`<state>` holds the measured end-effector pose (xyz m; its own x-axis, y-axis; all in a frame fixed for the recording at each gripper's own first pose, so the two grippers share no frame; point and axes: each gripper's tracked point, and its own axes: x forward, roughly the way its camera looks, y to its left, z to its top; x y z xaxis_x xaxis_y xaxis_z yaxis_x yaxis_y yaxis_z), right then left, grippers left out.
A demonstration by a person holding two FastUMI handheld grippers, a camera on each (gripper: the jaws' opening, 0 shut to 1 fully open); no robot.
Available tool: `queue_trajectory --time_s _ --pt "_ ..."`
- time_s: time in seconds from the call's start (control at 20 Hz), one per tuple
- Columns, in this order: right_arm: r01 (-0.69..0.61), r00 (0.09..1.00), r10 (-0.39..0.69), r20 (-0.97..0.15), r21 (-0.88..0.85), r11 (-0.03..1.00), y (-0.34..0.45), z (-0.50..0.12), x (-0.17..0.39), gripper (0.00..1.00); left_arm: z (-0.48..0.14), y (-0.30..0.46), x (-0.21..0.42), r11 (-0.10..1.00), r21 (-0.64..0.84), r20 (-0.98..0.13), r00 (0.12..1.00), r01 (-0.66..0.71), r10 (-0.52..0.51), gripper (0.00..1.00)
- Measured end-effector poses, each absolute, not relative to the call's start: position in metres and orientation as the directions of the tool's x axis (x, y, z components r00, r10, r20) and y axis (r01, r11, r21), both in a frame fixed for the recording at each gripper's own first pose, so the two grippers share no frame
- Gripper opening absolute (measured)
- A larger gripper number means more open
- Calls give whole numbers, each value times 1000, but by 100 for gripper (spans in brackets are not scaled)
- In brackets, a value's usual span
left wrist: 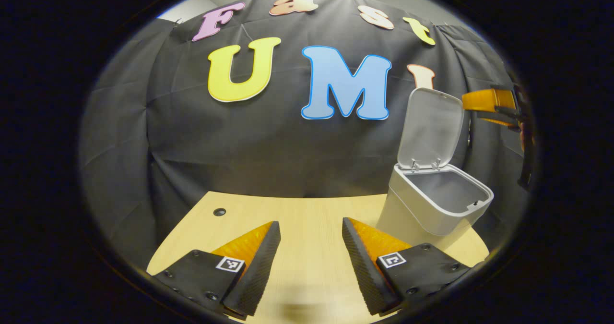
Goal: Press the lid of the desktop garbage bin to open it, pick up the crumpled paper on the desktop and throw it into the bin, then pick up the pop can on the desktop and drop it into the bin, and finally close the garbage bin lid.
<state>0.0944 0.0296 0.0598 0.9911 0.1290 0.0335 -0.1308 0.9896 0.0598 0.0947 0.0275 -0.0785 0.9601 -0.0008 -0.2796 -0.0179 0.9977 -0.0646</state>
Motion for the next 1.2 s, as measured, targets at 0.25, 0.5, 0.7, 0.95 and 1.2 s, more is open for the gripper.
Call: queue_trajectory --time_s 0.25,0.5,0.7,0.95,1.2 --pt "-77 985 62 164 84 993 19 99 102 88 -81 35 92 996 -80 -288 958 -34 10 86" --pt "-43 971 20 237 94 995 12 119 123 87 -85 47 88 993 -97 -299 954 -60 28 83" --pt "-35 969 18 246 67 997 16 118 143 87 -86 61 83 991 -102 -303 951 -91 56 86" --pt "-44 963 29 267 51 998 30 118 167 87 -92 80 76 985 -102 -321 942 -138 99 91" --pt "-34 968 26 249 29 999 38 105 186 87 -97 92 70 979 -105 -335 934 -173 128 86"
